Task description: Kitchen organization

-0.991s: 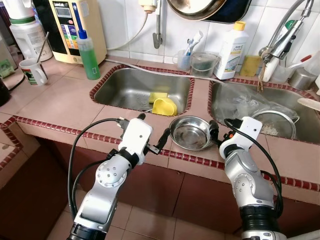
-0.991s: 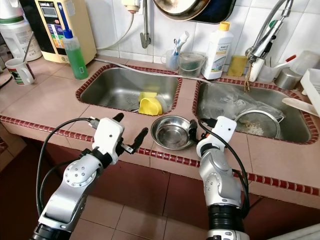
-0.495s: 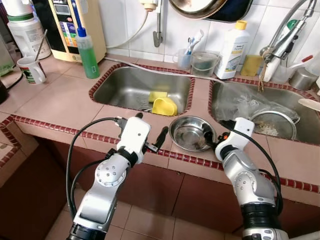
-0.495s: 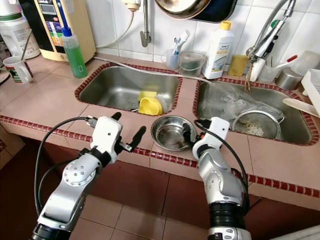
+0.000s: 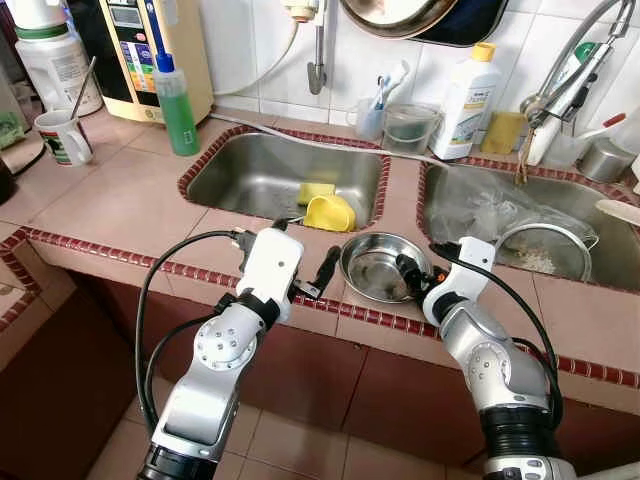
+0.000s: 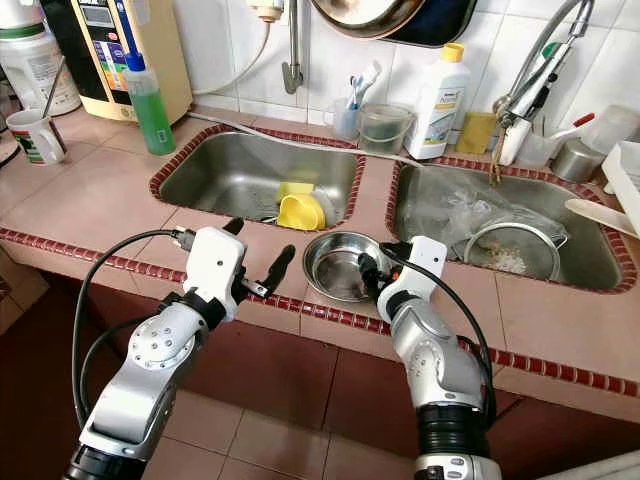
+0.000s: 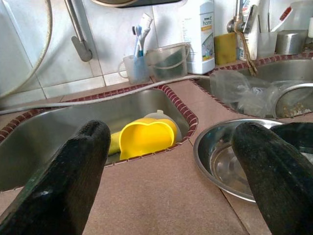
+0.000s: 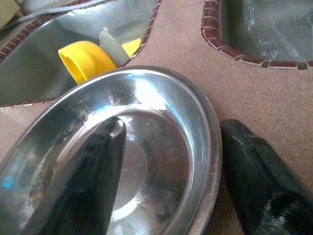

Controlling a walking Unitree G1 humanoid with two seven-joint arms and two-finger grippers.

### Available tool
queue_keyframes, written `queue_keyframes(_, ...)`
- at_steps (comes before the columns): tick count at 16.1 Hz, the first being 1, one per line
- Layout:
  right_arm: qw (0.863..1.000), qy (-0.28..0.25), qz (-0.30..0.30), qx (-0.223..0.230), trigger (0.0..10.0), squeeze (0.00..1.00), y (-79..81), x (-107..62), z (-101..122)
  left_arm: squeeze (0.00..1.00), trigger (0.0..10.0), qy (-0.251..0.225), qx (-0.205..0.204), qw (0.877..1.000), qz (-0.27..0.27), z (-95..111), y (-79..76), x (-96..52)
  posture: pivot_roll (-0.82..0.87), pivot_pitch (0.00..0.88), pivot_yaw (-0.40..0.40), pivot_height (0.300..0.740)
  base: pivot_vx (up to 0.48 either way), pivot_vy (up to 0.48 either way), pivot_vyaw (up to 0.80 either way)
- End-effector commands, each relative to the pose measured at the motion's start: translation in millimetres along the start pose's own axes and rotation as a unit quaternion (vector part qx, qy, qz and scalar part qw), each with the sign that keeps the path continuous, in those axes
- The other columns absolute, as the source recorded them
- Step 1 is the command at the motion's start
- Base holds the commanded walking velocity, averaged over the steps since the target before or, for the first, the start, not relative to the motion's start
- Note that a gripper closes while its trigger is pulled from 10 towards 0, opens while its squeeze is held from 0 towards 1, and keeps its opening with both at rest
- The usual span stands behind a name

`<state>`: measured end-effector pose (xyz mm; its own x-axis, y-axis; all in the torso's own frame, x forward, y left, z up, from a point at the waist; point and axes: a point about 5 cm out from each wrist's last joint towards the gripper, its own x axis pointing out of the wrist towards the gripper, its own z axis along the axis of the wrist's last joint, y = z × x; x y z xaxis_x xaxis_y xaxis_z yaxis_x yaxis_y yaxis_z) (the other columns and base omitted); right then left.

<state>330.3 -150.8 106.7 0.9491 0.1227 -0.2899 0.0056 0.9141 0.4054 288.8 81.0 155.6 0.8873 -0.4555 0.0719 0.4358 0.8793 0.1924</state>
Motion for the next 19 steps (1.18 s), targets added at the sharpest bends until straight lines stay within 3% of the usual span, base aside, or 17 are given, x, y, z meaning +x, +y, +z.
queue_keyframes(1,1.000,-0.002,0.002,0.002,0.0,0.00,-1.3,-1.3,2.5,0.00,10.0,-0.010,0.006,1.000,0.003,6.9,0.2,1.9,-0.11,0.000,-0.032,0.740,0.000,0.000,0.00)
queue_keyframes(10,1.000,0.008,-0.024,0.004,0.0,0.00,-7.4,1.7,0.4,0.00,10.0,-0.013,0.013,1.000,0.016,8.7,2.9,3.0,-0.10,0.000,-0.037,0.740,0.000,0.000,0.00)
queue_keyframes(11,0.999,0.010,-0.033,0.001,1.6,0.00,-8.7,2.3,-0.3,0.00,10.0,-0.012,0.013,1.000,0.018,8.3,4.0,2.7,-0.10,0.000,-0.038,0.740,0.000,0.000,0.00)
queue_keyframes(13,0.999,0.009,-0.036,0.002,1.8,0.00,-9.1,2.6,-0.4,0.00,10.0,-0.012,0.013,1.000,0.020,8.3,4.4,2.2,-0.10,0.000,-0.037,0.740,0.000,0.000,0.00)
queue_keyframes(15,0.999,0.008,-0.035,0.004,0.0,0.00,-9.3,2.5,-0.4,0.00,10.0,-0.012,0.014,1.000,0.021,8.3,4.4,1.6,-0.10,0.000,-0.037,0.740,0.000,0.000,0.00)
queue_keyframes(19,0.999,0.006,-0.042,0.004,0.0,0.00,-10.2,3.1,-0.1,0.00,10.0,-0.010,0.013,1.000,0.024,8.3,6.1,1.0,-0.09,0.000,-0.036,0.740,0.000,0.000,0.00)
